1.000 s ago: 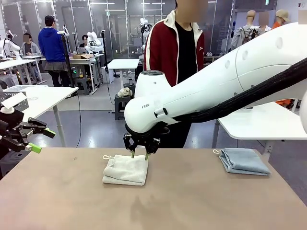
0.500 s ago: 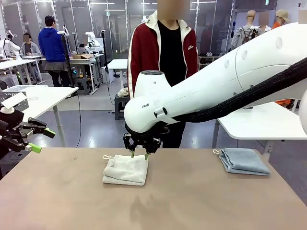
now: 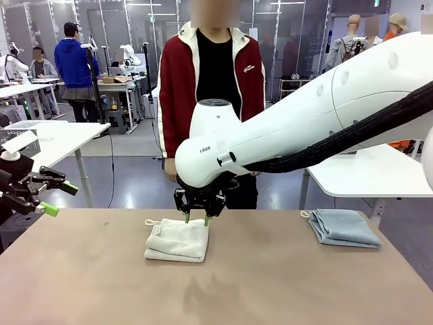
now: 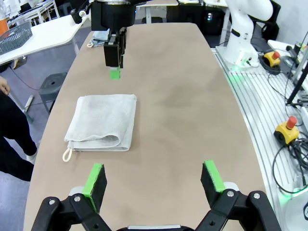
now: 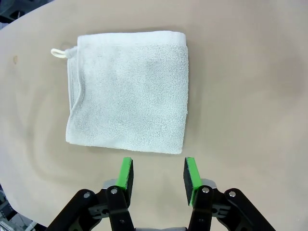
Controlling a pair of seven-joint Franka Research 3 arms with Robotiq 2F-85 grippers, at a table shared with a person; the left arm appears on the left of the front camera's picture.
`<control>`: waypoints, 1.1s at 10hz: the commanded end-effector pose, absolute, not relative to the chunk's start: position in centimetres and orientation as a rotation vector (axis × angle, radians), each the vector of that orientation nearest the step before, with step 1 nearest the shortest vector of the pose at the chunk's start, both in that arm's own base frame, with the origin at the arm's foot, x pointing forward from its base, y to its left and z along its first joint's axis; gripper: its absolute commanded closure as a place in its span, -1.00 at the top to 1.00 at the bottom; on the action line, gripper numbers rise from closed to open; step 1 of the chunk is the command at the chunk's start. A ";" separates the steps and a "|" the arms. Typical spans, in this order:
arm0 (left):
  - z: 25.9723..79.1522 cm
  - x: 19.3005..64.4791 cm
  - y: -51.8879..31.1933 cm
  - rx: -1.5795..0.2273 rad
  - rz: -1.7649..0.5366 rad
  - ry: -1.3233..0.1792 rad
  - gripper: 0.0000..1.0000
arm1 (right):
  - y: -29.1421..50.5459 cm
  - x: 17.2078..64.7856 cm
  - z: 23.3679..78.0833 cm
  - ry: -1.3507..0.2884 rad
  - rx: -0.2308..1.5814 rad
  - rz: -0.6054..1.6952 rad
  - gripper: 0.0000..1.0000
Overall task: Fold the towels and place them in the basket.
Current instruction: Stack the folded Towel with hook on the right side of the table.
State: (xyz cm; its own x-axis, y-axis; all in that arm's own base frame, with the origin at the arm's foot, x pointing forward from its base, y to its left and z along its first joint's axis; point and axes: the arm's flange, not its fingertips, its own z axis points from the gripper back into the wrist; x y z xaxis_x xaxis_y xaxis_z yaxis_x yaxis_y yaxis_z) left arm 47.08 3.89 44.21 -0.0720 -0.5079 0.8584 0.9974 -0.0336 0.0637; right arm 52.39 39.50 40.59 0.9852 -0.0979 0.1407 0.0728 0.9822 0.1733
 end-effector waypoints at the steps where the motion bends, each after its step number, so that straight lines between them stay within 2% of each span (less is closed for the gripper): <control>1: 44.3 47.0 3.9 -0.781 -1.478 -0.849 1.00 | 39.5 52.4 40.6 -0.149 0.169 -0.086 -0.02; 2: 44.3 47.0 3.9 -0.781 -1.478 -0.849 1.00 | 39.3 52.4 40.0 -0.133 0.176 -0.106 -0.03; 3: 44.3 47.0 3.9 -0.781 -1.478 -0.849 1.00 | 39.0 52.5 39.4 -0.133 0.180 -0.120 -0.15; 4: 44.3 47.0 3.9 -0.781 -1.478 -0.849 1.00 | 38.5 52.5 38.6 -0.136 0.174 -0.129 -0.09; 5: 44.3 47.0 3.9 -0.781 -1.478 -0.849 1.00 | 38.0 52.7 37.9 -0.138 0.171 -0.143 -0.27; 6: 44.3 47.0 3.9 -0.781 -1.478 -0.849 1.00 | 37.7 52.9 37.1 -0.146 0.165 -0.150 -0.21; 7: 44.3 47.0 3.9 -0.781 -1.478 -0.849 1.00 | 37.5 53.4 36.4 -0.159 0.151 -0.150 -0.40; 8: 44.3 47.0 3.9 -0.781 -1.478 -0.849 1.00 | 37.2 54.0 35.7 -0.160 0.154 -0.148 -0.32; 9: 44.3 47.0 3.9 -0.781 -1.478 -0.849 1.00 | 37.1 54.5 35.1 -0.157 0.159 -0.150 -0.52; 10: 44.3 47.0 3.9 -0.781 -1.478 -0.849 1.00 | 37.1 55.0 34.7 -0.169 0.155 -0.155 -0.44; 11: 44.3 47.0 3.9 -0.781 -1.478 -0.849 1.00 | 37.1 55.3 34.4 -0.179 0.149 -0.158 -0.65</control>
State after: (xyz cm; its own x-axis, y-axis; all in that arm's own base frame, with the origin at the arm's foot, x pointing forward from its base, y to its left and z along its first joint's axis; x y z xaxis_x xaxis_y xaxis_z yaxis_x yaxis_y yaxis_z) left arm 47.08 3.89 44.21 -0.0719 -0.5079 0.8584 0.9974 -0.0336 0.0637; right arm 55.02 36.89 34.61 0.9799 -0.1541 0.1271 0.1328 0.9779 0.1617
